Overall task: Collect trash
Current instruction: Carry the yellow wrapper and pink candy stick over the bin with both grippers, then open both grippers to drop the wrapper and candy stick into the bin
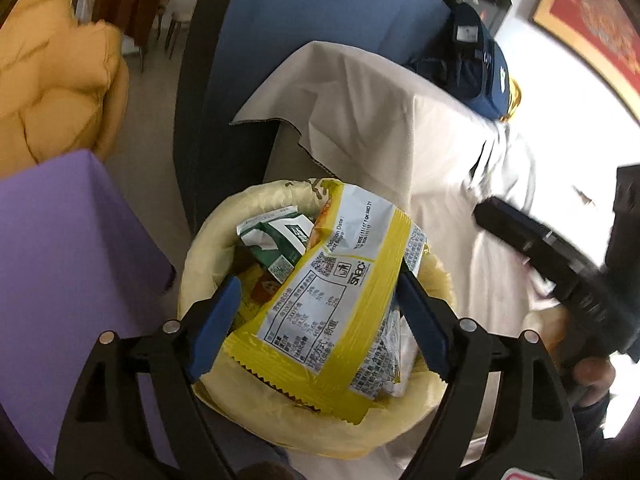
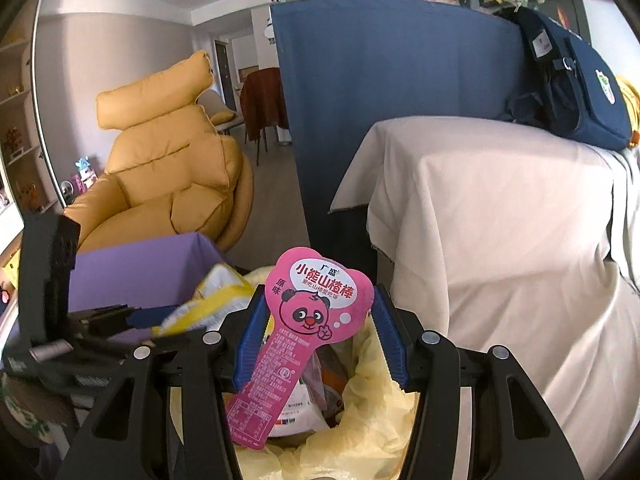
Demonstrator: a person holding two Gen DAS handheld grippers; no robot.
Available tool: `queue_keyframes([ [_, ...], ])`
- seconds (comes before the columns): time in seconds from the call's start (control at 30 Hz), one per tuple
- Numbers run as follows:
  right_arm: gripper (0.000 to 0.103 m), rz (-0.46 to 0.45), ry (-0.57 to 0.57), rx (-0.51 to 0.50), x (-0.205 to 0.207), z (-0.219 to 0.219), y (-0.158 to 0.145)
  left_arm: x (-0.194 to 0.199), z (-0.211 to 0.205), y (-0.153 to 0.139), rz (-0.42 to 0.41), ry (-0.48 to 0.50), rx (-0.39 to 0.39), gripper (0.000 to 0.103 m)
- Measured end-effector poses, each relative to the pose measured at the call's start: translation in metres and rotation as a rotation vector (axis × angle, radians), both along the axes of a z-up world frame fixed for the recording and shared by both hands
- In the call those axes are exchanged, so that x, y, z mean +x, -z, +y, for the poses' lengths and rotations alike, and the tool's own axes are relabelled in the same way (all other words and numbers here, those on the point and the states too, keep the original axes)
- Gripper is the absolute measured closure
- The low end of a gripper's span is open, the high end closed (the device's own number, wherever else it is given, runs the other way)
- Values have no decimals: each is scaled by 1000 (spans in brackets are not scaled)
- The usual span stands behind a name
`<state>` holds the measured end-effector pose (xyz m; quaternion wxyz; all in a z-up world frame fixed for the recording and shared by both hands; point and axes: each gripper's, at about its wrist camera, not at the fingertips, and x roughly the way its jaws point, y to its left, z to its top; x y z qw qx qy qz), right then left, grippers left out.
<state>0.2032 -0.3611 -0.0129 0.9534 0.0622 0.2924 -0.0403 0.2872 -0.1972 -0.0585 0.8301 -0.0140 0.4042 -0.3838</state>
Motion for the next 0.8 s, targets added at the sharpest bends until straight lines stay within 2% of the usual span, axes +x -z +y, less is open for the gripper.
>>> queue_keyframes([
  [0.13,54,5,-12,1,2,-1,-3,-7,-18,9,-77,57,100,27],
  [0.27,54,45,-116,55,15,0,2,-14,-27,19,-123,133,181,27],
  [0.4,54,115,-243,112,38,0,16,-12,-20,20,-146,162,196,27],
  [0.5,54,232,-299,111,60,6,39,-10,-15,19,-171,174,209,27],
  [0.63,54,322,-279,102,73,3,68,-8,-9,16,-189,195,203,26],
  [0.8,54,326,-261,113,68,-3,74,-1,2,13,-165,168,172,26],
])
